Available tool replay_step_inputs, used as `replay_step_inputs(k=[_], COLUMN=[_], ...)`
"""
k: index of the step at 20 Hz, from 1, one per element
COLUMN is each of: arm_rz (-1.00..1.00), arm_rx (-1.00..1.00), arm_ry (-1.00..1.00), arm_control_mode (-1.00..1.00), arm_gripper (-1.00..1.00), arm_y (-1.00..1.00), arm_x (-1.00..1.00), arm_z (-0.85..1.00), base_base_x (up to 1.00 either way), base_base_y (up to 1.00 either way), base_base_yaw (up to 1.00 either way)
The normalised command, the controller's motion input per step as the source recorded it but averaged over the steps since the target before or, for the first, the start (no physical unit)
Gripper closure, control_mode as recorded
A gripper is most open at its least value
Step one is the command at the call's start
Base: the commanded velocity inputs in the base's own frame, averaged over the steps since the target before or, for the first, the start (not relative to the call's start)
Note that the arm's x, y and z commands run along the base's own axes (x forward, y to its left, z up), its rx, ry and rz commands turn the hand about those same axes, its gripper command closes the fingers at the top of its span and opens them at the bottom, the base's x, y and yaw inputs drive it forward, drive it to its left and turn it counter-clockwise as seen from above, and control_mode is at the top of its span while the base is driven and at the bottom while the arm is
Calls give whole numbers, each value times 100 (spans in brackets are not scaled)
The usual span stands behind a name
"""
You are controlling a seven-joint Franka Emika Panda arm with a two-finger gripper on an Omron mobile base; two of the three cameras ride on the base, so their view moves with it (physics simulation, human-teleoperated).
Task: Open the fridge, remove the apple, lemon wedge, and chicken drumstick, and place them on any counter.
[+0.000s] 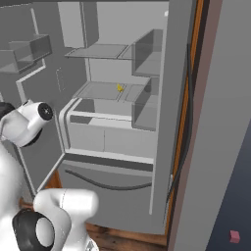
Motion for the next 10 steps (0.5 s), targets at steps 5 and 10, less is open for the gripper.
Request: replay_step_inputs(k=[5, 10], arm_rz=[-4, -2], arm_rx=[0, 0], arm_ry=[0, 18], arm_control_mode=[-100, -100], arm_gripper=[-100, -100], arm_y=[-43, -71], arm_x=[-52, -2], arm_z=[83, 70], base_base_x=[0, 0], base_base_y=[0, 0], base_base_yaw=[0, 0])
